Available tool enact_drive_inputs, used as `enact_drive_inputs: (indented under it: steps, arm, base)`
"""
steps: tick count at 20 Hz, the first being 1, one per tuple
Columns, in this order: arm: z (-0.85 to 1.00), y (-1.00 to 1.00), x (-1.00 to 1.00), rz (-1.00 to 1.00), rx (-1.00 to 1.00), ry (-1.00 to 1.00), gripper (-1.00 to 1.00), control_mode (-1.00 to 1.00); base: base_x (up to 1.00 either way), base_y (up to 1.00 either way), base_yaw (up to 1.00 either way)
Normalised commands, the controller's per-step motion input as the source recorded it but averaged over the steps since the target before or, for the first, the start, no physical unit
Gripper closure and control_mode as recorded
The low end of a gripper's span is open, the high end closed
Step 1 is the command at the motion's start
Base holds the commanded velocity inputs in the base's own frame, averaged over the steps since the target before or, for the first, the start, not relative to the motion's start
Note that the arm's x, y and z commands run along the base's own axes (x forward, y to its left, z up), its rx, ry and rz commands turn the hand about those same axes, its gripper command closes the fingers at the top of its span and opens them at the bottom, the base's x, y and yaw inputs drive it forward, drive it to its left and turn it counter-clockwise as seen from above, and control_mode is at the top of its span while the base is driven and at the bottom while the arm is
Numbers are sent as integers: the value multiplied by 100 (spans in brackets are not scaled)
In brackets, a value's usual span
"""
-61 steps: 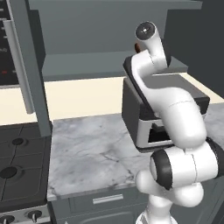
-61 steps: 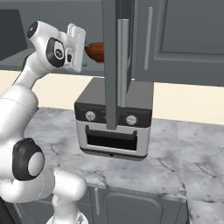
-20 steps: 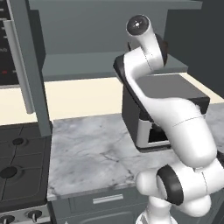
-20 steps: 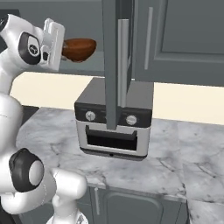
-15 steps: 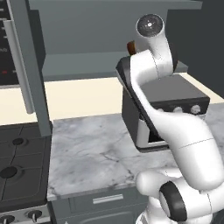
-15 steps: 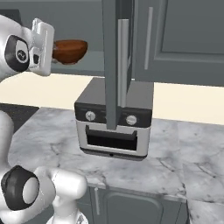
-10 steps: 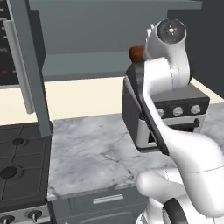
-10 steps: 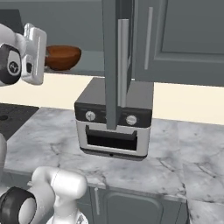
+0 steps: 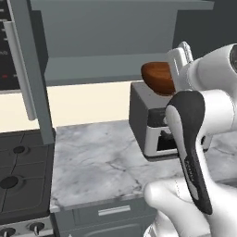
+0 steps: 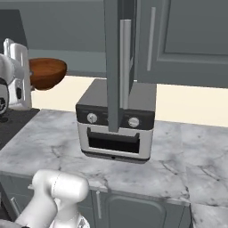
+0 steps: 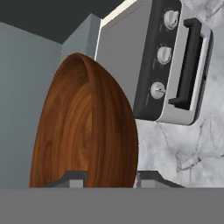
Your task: Take the smaller bowl and place it next to the appetizer plate on the dining counter , and place the larger bowl next to the plate with cooked food.
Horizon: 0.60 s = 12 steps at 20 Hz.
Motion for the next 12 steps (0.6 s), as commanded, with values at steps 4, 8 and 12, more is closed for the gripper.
enact_drive_inputs:
  steps: [4, 8, 12]
  arm:
    - [-12, -3, -98, 4, -1, -4, 100, -100]
    - [0, 0, -94, 0, 0, -12, 100, -100]
    - [0, 0, 0, 0, 0, 0, 100, 100]
  base:
    - [0, 0, 0]
    - [0, 0, 0]
    - [-100, 0, 0]
